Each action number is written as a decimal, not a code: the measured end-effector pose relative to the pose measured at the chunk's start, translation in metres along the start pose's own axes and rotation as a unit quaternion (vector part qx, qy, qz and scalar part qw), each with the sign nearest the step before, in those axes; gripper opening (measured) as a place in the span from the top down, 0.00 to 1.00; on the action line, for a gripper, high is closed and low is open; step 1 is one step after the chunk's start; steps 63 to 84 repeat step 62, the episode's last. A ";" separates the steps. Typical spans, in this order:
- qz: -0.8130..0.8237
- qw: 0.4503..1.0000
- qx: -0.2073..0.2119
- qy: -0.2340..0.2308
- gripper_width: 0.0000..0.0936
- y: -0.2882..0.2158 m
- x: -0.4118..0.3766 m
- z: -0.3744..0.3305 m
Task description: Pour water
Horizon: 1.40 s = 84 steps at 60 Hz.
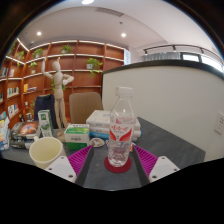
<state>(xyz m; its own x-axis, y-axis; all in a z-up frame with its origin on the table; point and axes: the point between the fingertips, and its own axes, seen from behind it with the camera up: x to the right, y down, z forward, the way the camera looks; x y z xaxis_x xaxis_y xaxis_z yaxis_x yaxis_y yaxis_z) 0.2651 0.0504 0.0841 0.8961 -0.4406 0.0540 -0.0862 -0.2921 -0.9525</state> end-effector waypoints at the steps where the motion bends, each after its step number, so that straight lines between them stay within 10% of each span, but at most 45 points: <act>1: -0.003 1.000 -0.002 -0.002 0.14 0.002 -0.001 -0.007; 34: 0.021 0.993 0.081 -0.081 0.14 -0.034 -0.041 -0.200; 53: -0.018 0.984 0.043 -0.172 0.14 -0.011 -0.109 -0.241; 84: -0.031 0.980 0.042 -0.190 0.14 -0.005 -0.133 -0.252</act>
